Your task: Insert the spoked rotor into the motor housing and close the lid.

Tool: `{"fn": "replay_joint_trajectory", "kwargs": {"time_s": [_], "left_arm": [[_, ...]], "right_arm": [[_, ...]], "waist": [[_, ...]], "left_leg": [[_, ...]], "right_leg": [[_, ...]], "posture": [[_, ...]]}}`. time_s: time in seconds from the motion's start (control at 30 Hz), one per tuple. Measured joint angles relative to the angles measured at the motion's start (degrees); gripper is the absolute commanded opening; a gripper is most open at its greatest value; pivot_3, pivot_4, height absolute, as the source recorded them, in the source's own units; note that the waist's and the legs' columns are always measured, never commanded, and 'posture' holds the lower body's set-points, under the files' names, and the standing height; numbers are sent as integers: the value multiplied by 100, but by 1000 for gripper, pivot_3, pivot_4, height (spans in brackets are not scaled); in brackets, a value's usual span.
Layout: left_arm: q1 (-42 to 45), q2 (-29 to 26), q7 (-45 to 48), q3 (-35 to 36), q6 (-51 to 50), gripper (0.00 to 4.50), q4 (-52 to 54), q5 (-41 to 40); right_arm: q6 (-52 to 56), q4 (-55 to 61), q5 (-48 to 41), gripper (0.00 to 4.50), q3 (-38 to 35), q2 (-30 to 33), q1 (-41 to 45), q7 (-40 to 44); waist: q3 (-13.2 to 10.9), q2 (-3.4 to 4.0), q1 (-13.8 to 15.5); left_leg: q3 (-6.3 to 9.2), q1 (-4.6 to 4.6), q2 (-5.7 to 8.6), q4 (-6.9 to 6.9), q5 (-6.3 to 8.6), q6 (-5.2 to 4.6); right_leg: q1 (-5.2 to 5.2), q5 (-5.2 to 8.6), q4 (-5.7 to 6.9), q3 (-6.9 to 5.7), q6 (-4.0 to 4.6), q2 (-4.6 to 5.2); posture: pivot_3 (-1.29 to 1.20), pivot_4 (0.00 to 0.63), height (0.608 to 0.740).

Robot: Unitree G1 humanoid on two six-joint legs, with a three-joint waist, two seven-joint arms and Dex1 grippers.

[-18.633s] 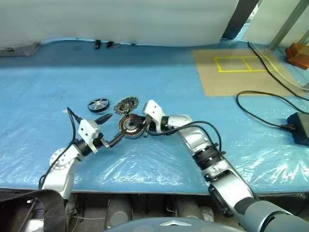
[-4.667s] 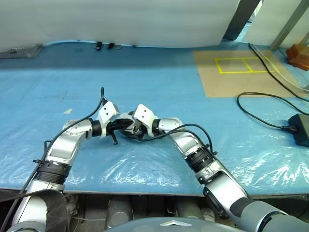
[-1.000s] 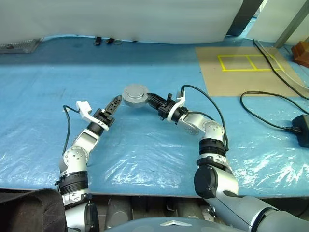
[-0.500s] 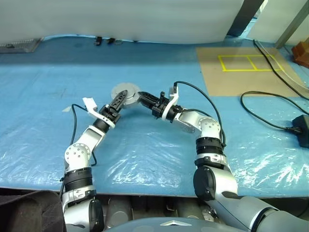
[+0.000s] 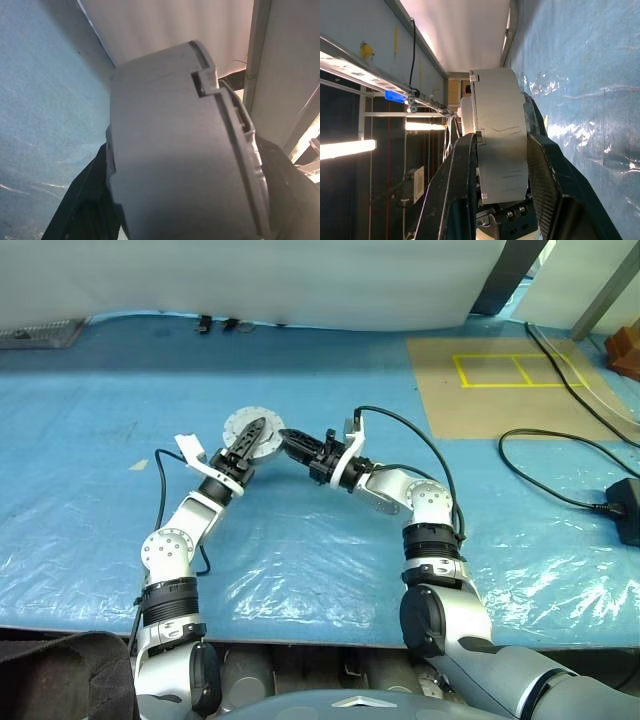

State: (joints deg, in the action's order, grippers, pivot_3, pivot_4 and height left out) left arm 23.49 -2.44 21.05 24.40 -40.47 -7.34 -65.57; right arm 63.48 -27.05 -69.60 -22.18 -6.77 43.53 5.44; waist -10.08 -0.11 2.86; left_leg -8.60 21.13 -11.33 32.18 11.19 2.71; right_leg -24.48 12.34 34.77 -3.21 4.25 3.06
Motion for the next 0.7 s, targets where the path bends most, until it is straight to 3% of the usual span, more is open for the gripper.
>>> {"fn": "replay_joint_trajectory", "kwargs": {"time_s": [0.37,0.4,0.53,0.7], "left_arm": [[68,282,-269,43,208,2775,-94,-136],[69,318,-302,68,234,2774,-110,-164],[84,564,-486,275,409,2774,-178,-310],[512,803,-691,883,1243,2774,-671,-512]], "right_arm": [[-442,0,183,1036,163,1,0,109],[-500,0,217,1779,185,1,0,118],[-961,-4,407,3080,182,2,1,41],[-1527,-124,720,3080,164,6,1,-29]], "waist": [[-1,-2,0],[-1,-2,-1],[-2,-5,0],[-4,-8,-12]], "left_leg": [[1,1,0,4,0,0],[1,2,0,4,0,0],[1,4,1,7,0,0],[1,9,0,13,0,-1]], "right_leg": [[0,-1,3,0,-1,0],[0,-1,2,0,-1,0],[1,-2,2,-1,-1,1],[1,-3,8,-1,0,-1]], "posture": [[0,150,740],[0,150,740],[0,150,740],[0,150,740]]}}
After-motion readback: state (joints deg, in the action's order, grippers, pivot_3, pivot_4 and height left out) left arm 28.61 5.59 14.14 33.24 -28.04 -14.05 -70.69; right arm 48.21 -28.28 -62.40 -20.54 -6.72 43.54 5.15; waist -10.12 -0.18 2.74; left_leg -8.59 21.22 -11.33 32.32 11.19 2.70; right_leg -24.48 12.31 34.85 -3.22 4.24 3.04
